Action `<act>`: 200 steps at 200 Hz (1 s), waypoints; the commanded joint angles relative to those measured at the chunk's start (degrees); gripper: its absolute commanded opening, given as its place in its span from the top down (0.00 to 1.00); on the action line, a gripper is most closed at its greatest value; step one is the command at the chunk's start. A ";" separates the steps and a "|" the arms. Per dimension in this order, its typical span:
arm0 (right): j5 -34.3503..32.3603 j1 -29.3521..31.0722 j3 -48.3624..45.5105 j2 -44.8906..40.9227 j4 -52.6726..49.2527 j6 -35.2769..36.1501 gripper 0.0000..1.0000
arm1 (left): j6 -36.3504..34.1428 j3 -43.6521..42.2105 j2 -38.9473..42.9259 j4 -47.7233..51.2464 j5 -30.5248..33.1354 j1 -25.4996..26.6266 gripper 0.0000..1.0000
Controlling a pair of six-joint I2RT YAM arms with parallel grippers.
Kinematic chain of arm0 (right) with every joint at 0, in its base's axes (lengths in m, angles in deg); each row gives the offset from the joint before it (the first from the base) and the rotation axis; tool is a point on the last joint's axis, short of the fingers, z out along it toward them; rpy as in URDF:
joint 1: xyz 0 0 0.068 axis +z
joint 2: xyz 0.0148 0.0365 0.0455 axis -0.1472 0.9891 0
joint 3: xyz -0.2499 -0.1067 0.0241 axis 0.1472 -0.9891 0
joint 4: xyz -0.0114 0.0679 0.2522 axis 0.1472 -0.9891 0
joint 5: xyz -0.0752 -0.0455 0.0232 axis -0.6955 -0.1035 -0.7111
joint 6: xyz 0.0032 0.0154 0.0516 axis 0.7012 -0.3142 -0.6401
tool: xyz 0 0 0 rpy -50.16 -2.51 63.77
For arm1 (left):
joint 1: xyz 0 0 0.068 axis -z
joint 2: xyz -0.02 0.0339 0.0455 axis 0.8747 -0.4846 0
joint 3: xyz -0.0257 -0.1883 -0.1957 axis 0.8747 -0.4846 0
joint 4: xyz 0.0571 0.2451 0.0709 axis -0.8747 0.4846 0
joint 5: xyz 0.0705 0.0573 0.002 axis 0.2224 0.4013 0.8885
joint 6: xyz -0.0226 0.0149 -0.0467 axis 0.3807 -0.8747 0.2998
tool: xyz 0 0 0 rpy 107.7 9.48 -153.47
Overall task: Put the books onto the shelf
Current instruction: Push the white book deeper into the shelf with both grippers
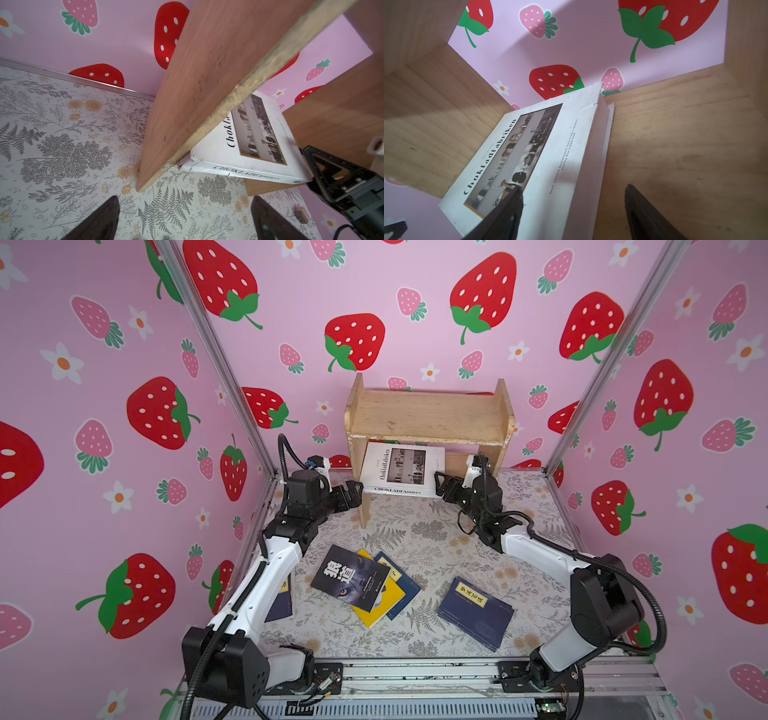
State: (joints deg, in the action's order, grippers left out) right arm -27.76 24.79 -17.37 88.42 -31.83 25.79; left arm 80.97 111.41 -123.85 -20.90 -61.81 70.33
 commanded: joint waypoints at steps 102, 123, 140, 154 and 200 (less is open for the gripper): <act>10.78 0.32 6.36 7.72 0.23 -1.09 0.23 | 4.36 3.40 -10.73 -23.86 -4.56 0.66 0.18; 11.45 0.32 6.79 8.03 0.29 -1.91 0.24 | 4.75 3.40 -10.74 -24.62 -4.59 2.77 0.21; 10.81 0.32 6.82 7.90 0.03 -1.41 0.24 | 4.66 3.65 -10.26 -24.54 -4.56 5.21 0.23; 9.92 0.24 6.71 7.43 -0.41 -0.90 0.24 | 4.29 3.85 -9.65 -24.03 -3.93 7.19 0.24; 8.05 -0.84 5.04 5.41 -1.76 1.47 0.23 | 8.07 2.15 -7.47 -25.91 -3.25 10.18 0.25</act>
State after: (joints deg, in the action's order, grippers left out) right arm -20.14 24.35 -11.14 94.39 -30.56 26.75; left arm 85.85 112.22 -134.23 -42.08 -57.12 76.00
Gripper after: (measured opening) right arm 0.769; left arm 0.755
